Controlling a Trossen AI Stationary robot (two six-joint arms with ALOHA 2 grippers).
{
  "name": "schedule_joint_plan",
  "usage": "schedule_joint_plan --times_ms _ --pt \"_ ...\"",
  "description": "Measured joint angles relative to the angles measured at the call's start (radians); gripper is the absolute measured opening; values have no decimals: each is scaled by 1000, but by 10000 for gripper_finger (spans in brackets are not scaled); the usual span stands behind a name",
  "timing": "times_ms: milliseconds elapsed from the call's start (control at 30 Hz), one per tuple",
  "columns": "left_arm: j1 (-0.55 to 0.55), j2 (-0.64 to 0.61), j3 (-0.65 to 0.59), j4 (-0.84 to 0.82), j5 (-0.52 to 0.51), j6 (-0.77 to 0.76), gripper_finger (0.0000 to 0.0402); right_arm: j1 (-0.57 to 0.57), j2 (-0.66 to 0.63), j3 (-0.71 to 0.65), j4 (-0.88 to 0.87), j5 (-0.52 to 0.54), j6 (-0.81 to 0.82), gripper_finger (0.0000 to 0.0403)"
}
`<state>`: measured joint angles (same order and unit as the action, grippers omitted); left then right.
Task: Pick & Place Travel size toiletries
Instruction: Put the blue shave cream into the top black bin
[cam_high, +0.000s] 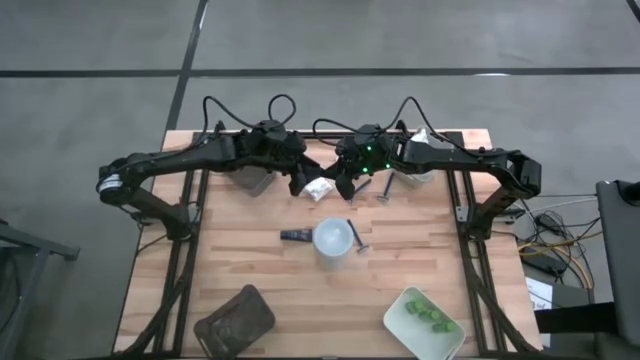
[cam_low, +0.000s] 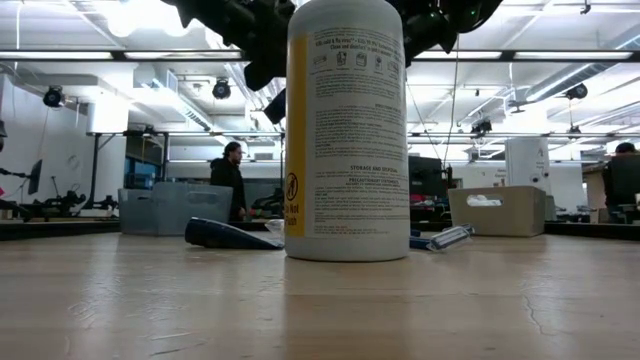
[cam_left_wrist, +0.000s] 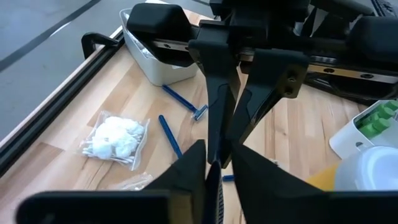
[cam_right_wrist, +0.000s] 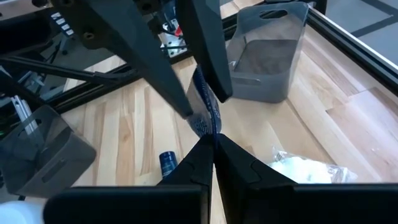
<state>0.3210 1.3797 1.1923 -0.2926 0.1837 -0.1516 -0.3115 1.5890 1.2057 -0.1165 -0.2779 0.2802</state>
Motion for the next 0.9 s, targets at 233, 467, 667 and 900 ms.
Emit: schedule_joint_plan --times_ms 233,467,667,900 --pt "0 2 -1 -3 0 0 22 0 0 0 0 0 0 8" --pt "5 -4 -1 -23 1 12 9 0 0 0 3 1 53 9" --pt "41 -72 -15 -80 -2 86 5 -7 -15 2 7 11 61 36" --pt "92 -217 -122 -47 -103 72 5 -26 -42 2 -6 8 61 92"
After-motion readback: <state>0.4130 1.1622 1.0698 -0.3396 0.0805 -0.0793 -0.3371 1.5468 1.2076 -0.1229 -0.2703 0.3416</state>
